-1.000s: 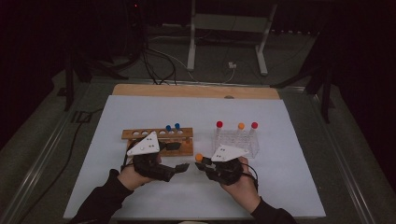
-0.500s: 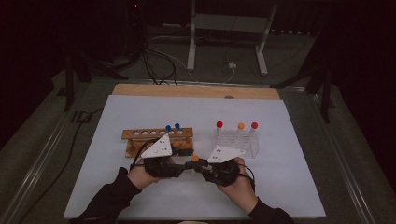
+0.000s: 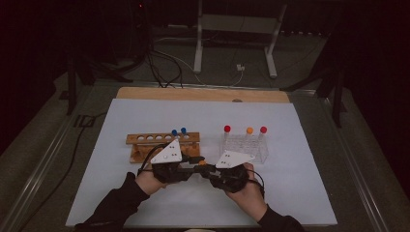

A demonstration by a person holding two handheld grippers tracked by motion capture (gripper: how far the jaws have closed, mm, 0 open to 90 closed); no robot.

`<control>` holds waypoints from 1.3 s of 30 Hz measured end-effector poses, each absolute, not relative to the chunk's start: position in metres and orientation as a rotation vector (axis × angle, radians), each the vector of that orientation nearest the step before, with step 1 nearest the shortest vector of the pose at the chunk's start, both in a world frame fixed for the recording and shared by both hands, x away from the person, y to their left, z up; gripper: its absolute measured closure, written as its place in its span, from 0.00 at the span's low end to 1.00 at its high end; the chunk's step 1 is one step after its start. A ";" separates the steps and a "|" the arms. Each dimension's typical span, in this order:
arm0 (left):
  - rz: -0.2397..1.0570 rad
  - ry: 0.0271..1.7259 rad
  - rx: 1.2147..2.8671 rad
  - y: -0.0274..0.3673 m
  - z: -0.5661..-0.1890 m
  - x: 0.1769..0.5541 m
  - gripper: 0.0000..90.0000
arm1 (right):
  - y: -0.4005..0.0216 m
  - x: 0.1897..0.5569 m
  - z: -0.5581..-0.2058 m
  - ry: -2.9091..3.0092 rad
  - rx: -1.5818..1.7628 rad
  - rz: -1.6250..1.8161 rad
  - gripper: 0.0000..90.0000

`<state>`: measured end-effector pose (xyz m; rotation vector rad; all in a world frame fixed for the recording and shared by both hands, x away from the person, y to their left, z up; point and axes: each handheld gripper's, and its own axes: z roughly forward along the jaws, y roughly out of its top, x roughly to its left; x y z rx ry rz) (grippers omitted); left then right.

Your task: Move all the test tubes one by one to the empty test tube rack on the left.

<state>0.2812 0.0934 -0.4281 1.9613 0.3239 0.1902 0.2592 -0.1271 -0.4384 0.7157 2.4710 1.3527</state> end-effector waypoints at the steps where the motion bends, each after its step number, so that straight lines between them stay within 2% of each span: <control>1: 0.192 0.326 1.962 0.093 -0.428 0.281 0.79 | -0.127 0.260 -0.438 2.470 0.718 1.357 0.82; 8: 0.224 0.351 1.939 0.103 -0.418 0.284 0.80 | -0.132 0.260 -0.437 2.429 0.726 1.392 0.73; 20: 0.360 0.448 1.896 0.139 -0.392 0.299 0.80 | -0.137 0.261 -0.434 2.367 0.797 1.426 0.40; 24: 0.384 0.490 1.890 0.148 -0.389 0.306 0.80 | -0.137 0.261 -0.433 2.358 0.818 1.437 0.35; 32: 0.433 0.544 1.890 0.165 -0.390 0.319 0.80 | -0.139 0.258 -0.431 2.306 0.825 1.449 0.17; 36: 0.470 0.571 1.877 0.174 -0.386 0.325 0.80 | -0.139 0.257 -0.431 2.299 0.830 1.454 0.12; 38: 0.488 0.583 1.869 0.178 -0.384 0.328 0.80 | -0.139 0.257 -0.431 2.301 0.818 1.463 0.04; 39: 0.493 0.590 1.862 0.179 -0.383 0.330 0.80 | -0.139 0.257 -0.430 2.298 0.818 1.461 0.03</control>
